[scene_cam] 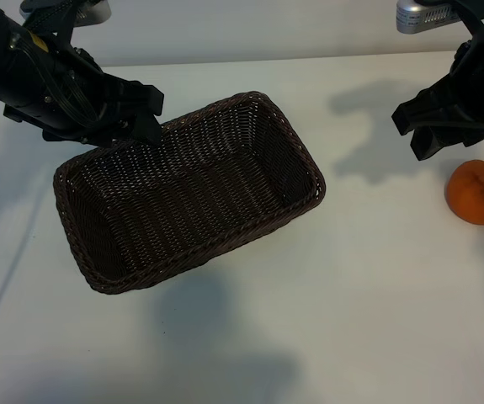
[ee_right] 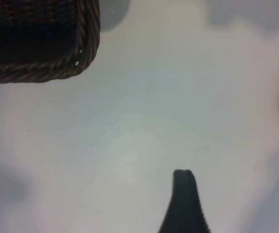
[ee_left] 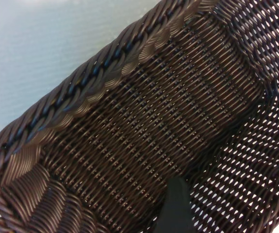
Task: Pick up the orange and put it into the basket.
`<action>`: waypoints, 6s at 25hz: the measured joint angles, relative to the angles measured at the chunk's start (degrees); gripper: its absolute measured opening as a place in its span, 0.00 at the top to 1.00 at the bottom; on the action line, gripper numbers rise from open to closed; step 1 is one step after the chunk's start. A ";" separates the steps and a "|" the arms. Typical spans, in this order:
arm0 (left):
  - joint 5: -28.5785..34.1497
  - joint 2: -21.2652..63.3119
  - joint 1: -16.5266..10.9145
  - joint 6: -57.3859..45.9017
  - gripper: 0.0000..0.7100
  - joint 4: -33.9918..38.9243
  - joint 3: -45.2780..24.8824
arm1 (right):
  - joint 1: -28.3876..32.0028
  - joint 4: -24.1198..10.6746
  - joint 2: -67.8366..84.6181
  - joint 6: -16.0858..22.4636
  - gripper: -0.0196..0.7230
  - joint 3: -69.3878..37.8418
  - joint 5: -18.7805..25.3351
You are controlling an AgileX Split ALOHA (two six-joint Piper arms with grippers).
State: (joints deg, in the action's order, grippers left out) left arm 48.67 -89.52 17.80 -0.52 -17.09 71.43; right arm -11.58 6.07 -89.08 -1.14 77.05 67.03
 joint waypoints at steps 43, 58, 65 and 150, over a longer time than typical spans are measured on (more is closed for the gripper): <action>8.09 10.42 0.00 -26.28 0.17 21.54 -5.42 | 0.00 -0.18 0.00 -1.06 0.29 0.00 0.04; -4.46 9.56 0.00 -36.39 0.17 22.61 -20.04 | 0.00 -0.18 0.00 -1.11 0.29 0.00 0.04; -6.07 3.99 0.00 -37.35 0.17 22.44 -20.24 | 0.00 -0.18 0.00 -1.11 0.29 0.00 -0.02; -18.92 8.05 -3.46 -22.29 0.79 7.60 -21.26 | 0.00 -0.18 -0.06 -1.33 0.29 0.11 -0.15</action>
State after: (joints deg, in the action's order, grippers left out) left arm 29.75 -81.46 14.34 -22.81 -9.49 50.17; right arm -11.58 5.89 -89.14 -2.46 77.15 66.87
